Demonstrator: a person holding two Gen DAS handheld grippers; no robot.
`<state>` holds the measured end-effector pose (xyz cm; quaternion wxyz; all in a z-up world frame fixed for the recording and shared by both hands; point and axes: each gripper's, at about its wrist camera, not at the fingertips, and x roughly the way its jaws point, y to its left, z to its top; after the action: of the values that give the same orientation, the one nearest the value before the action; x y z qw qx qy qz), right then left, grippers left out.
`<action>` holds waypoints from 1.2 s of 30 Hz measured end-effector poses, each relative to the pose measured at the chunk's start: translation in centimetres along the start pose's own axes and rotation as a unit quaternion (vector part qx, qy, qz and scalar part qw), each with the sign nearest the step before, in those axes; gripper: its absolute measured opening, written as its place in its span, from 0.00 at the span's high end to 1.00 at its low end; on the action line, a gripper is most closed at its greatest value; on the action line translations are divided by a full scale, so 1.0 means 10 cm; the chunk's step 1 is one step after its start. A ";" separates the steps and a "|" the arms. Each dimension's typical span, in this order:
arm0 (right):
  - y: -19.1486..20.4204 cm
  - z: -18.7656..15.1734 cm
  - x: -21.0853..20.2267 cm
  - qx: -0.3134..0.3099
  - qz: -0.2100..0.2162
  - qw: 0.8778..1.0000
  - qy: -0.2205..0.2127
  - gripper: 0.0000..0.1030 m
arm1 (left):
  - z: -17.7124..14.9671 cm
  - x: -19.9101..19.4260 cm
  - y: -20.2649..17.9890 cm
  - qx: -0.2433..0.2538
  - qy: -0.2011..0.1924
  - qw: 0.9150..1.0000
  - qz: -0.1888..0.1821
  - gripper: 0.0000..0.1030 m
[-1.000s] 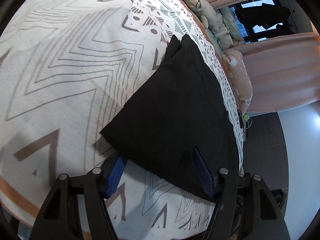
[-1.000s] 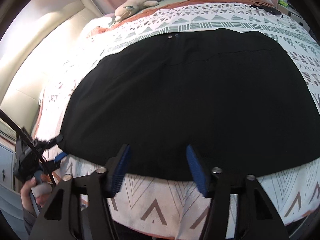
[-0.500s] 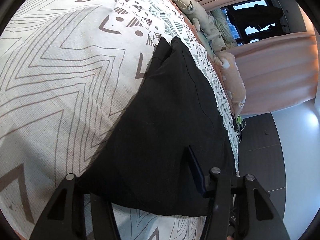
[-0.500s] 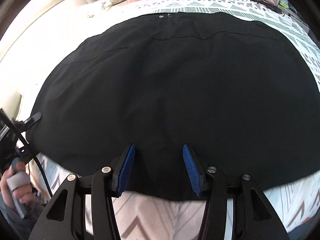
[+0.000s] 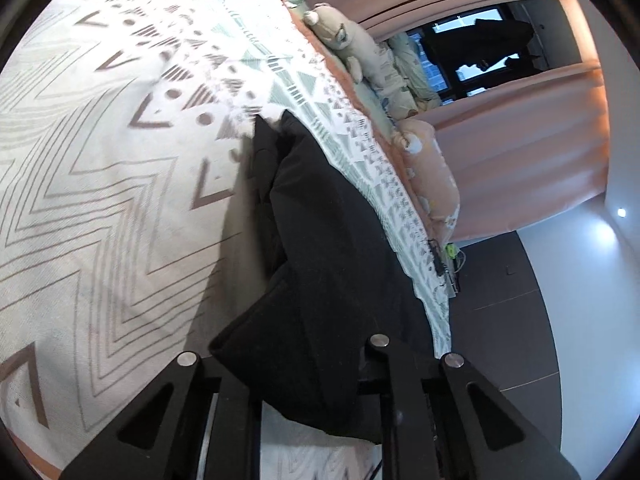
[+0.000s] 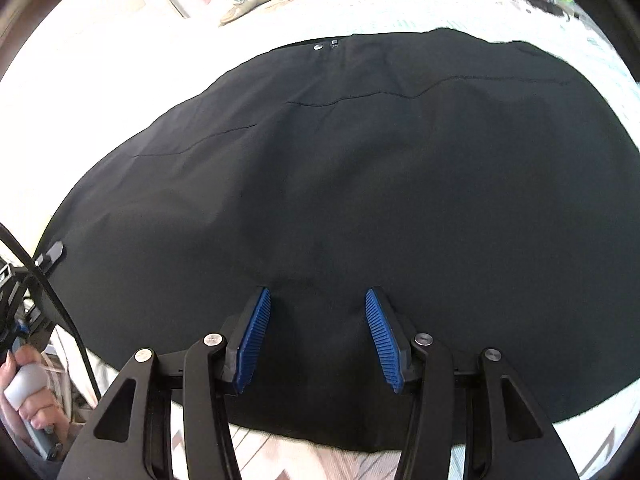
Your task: Fold large clothes
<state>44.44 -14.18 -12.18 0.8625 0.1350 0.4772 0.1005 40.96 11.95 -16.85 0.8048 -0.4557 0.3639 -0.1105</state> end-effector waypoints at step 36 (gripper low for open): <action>-1.82 -0.32 -0.57 0.164 0.050 0.979 -0.107 0.42 | -0.71 0.77 -2.56 0.190 0.081 0.973 -0.098 0.85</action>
<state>39.53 -32.60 -15.25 0.8684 0.3086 0.3849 0.0492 45.51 -10.92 -2.01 0.8298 -0.3176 0.3534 -0.2927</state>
